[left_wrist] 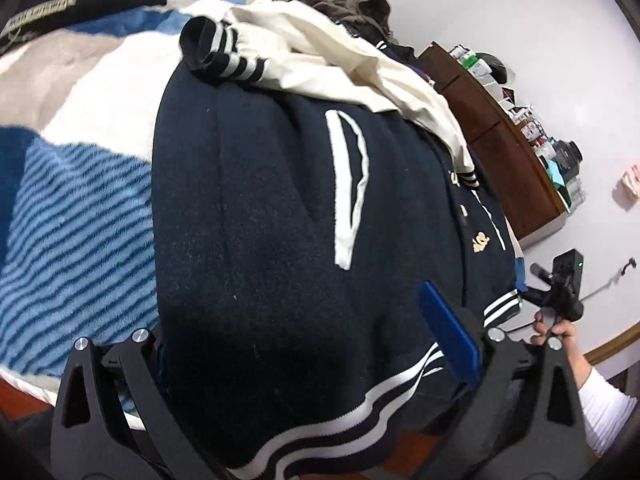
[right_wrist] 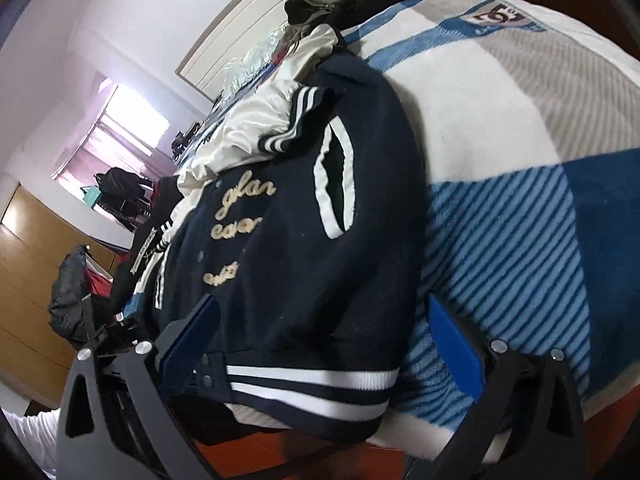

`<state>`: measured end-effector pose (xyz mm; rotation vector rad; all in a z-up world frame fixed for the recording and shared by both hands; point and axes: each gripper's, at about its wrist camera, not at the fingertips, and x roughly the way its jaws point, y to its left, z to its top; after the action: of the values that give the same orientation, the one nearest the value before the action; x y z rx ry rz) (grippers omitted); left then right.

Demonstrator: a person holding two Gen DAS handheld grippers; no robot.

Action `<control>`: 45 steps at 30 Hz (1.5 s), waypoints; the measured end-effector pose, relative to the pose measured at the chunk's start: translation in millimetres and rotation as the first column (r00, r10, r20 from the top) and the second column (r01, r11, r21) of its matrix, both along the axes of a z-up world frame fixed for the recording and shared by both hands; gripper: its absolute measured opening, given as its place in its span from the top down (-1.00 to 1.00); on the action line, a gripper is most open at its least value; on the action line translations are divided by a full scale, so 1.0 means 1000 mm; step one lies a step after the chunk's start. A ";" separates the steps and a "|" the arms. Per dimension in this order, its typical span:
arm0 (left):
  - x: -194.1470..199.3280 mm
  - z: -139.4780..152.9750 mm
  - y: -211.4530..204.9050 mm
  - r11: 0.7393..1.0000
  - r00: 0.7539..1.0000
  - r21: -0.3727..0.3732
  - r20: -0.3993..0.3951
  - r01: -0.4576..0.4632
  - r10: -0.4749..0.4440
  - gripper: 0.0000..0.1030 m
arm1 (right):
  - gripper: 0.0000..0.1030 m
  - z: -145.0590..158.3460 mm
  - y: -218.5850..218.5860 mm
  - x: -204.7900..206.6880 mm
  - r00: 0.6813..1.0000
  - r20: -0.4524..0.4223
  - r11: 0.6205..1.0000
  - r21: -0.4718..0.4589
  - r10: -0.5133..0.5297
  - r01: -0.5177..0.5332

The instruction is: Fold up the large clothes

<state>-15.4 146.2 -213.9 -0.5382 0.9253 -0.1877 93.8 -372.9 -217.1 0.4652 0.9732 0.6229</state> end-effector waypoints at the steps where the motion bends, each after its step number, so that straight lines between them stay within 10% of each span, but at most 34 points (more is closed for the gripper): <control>1: 0.001 0.002 -0.001 1.000 1.000 0.004 0.005 0.003 -0.003 -0.88 | -0.91 0.004 0.001 -0.002 1.000 0.023 1.000 -0.014 0.005 -0.005; 8: 0.012 -0.003 -0.007 1.000 1.000 0.024 -0.006 0.016 -0.016 -0.88 | -0.91 0.009 0.014 0.036 0.995 0.094 0.986 -0.170 0.021 -0.005; 21: 0.013 -0.002 0.000 0.999 0.999 0.009 0.022 0.047 -0.047 -0.88 | -0.91 -0.004 0.037 0.129 0.990 0.042 0.985 -0.110 0.138 -0.133; 37: 0.009 0.005 0.000 0.991 0.994 -0.083 0.003 0.105 -0.105 -0.86 | -0.86 0.003 0.057 0.016 0.969 -0.111 0.967 0.160 0.219 -0.200; 40: 0.011 0.003 -0.001 0.992 0.995 -0.074 -0.021 0.098 -0.100 -0.70 | -0.51 -0.007 0.064 0.006 0.964 -0.173 0.977 0.106 0.200 -0.183; 42: 0.011 0.003 0.001 0.996 0.996 -0.055 -0.049 0.069 -0.072 -0.30 | 0.31 -0.017 0.065 -0.001 0.959 -0.215 0.983 0.040 0.183 -0.178; 45: 0.006 0.002 0.007 0.997 0.996 -0.059 -0.072 0.041 -0.046 0.17 | 0.47 -0.023 0.053 -0.011 0.960 -0.239 0.989 0.069 0.146 -0.133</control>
<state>-9.1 153.5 -211.5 -0.5813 1.0062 -0.2356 82.7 -320.0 -240.3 0.5314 1.2334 0.7321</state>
